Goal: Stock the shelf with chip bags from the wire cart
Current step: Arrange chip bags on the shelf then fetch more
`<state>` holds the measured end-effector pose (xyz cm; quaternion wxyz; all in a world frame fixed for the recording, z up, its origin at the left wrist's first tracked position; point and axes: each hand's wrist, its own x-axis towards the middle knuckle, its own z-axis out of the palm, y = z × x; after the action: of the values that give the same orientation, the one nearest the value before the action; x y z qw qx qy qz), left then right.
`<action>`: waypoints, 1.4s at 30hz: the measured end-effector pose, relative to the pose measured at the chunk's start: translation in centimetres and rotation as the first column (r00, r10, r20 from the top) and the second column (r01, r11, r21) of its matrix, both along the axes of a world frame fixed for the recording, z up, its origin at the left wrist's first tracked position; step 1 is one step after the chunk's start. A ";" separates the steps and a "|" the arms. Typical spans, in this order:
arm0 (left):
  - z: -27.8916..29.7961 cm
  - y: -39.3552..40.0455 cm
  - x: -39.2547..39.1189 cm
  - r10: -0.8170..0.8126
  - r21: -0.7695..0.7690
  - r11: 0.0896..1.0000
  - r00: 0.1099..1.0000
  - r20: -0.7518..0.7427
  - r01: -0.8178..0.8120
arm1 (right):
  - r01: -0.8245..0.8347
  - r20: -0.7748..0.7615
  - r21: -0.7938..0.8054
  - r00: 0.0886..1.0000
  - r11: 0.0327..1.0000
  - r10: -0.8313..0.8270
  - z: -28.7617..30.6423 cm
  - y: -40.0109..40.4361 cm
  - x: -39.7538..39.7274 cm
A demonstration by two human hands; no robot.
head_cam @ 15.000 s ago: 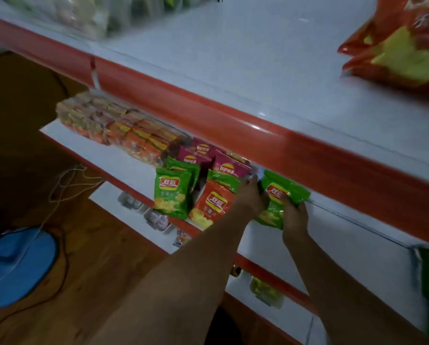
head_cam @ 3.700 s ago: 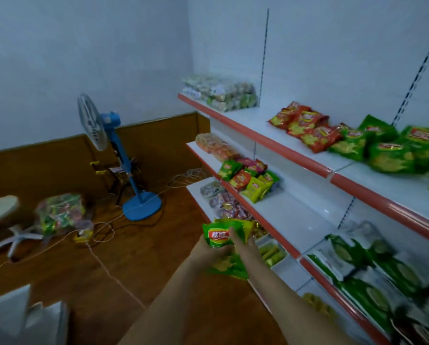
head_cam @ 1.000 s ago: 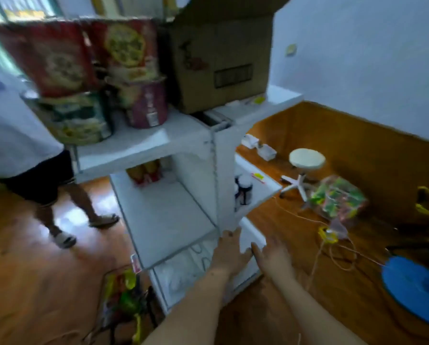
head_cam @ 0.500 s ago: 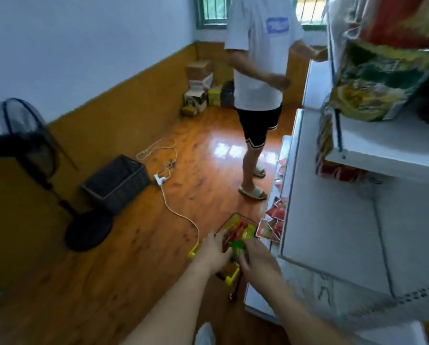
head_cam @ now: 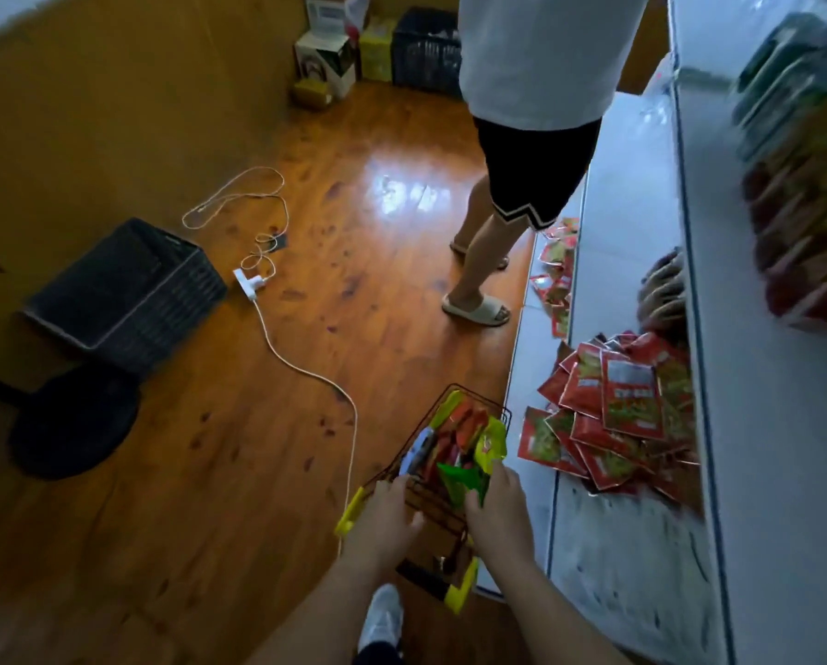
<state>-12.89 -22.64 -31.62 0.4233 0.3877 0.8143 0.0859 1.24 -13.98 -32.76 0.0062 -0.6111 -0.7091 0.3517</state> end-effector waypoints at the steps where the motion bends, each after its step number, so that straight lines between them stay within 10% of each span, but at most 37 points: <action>1: -2.2 1.6 -0.1 -0.002 -0.013 1.000 1.000 0.017 0.002 | 0.037 0.016 -0.006 0.999 0.999 -0.037 -2.1 1.5 -0.4; 15: -25.6 11.8 2.4 -0.388 0.074 0.918 0.921 -0.039 0.390 | 0.206 0.110 0.076 0.971 0.976 -0.214 -24.4 11.7 -1.4; 25: -8.9 12.5 -5.6 -0.551 0.181 0.787 0.804 -0.222 0.590 | 0.272 -0.149 0.081 0.954 0.959 -0.258 -9.5 10.3 -1.4; 31: 4.9 12.9 -7.9 -0.652 0.133 0.728 0.739 -0.168 0.672 | 0.104 -0.311 -0.424 0.916 0.900 -0.252 5.7 9.0 -3.9; 36: 13.9 10.1 -5.8 -0.452 0.166 0.887 0.883 0.124 0.431 | 0.079 -0.317 -0.483 0.913 0.872 -0.257 14.1 7.7 -1.7; 42: 23.1 3.3 0.1 -0.264 0.061 0.961 0.822 0.504 0.271 | 0.068 -0.506 -0.614 0.731 0.786 -0.459 24.3 1.3 5.4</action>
<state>-12.75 -19.32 -8.49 0.6331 0.4586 0.6121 0.1191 6.66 -12.72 -8.47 0.1177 -0.5295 -0.4309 0.7212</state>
